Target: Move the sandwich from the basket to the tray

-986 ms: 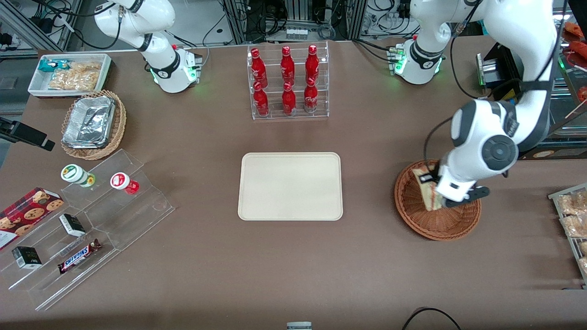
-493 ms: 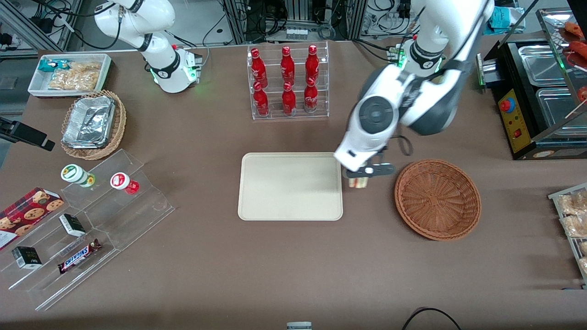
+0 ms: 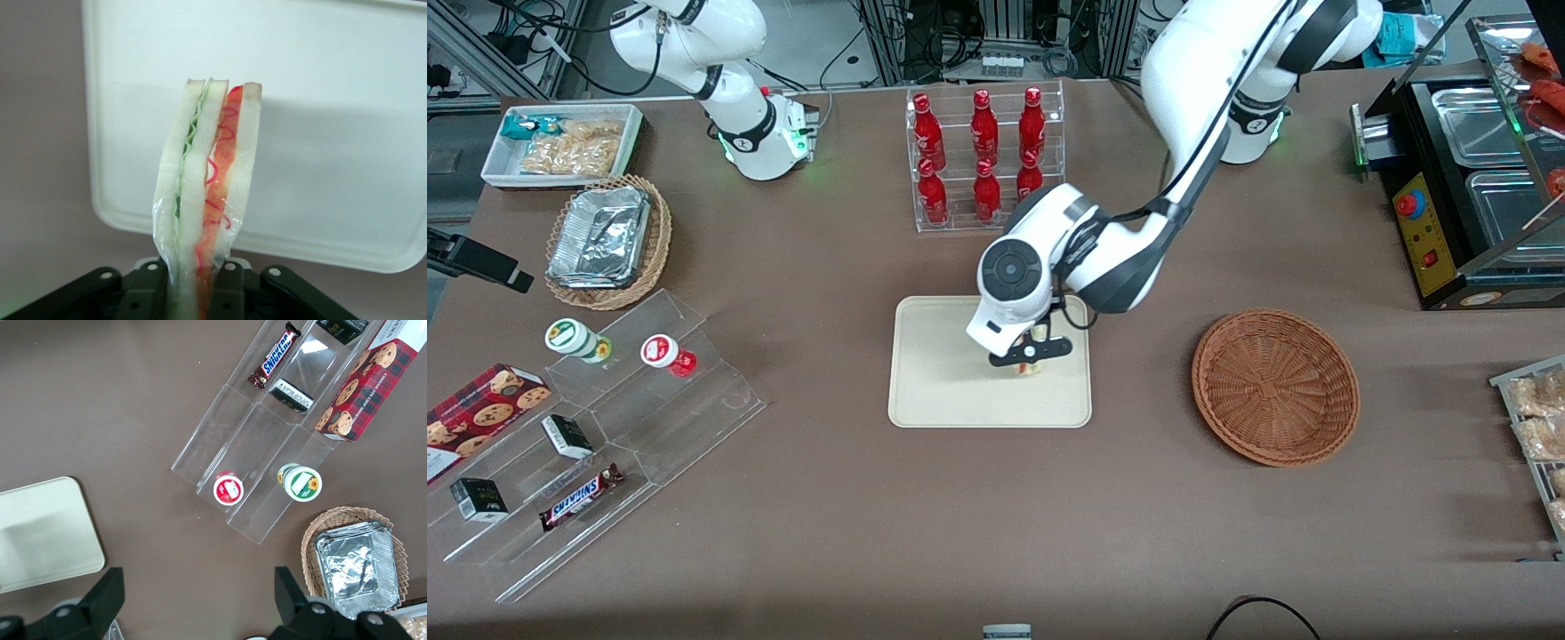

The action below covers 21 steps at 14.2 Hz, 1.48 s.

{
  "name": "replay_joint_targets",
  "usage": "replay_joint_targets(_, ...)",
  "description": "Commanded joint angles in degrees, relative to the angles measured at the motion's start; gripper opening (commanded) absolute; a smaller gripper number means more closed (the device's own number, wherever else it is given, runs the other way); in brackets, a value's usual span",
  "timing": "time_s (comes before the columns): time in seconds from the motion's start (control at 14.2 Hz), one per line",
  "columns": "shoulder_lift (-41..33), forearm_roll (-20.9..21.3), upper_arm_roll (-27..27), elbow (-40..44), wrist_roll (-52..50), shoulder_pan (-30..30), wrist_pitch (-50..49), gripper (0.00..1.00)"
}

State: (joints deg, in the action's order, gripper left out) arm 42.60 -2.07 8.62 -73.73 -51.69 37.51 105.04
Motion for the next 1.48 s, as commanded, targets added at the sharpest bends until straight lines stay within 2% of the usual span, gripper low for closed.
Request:
replay_joint_targets(0.0,3.4,2.0,-0.7,3.0,-4.1,2.2,3.3,0.42)
replay_joint_targets(0.14,4.2,4.0,-0.6,3.1,-5.4,2.7,5.4,0.48)
replay_joint_targets(0.21,4.2,4.0,-0.6,3.0,-5.4,2.7,5.5,0.60)
replay_joint_targets(0.28,4.1,4.2,-0.6,3.1,-5.3,2.7,5.5,0.87)
replay_joint_targets(0.35,3.5,4.2,-0.8,3.1,-5.2,2.5,5.3,1.00)
replay_joint_targets(0.77,-11.1,4.3,-6.8,2.3,-2.7,0.6,-7.6,1.00)
replay_joint_targets(1.06,-22.8,4.2,-7.1,-4.0,14.9,-9.1,-19.1,1.00)
replay_joint_targets(1.13,-25.4,4.1,-6.2,-5.3,19.2,-14.0,-21.1,1.00)
replay_joint_targets(1.2,-27.6,4.1,-2.8,-6.2,23.1,-19.4,-22.7,1.00)
replay_joint_targets(1.41,-35.0,4.4,9.9,-12.2,24.9,-34.9,-23.7,1.00)
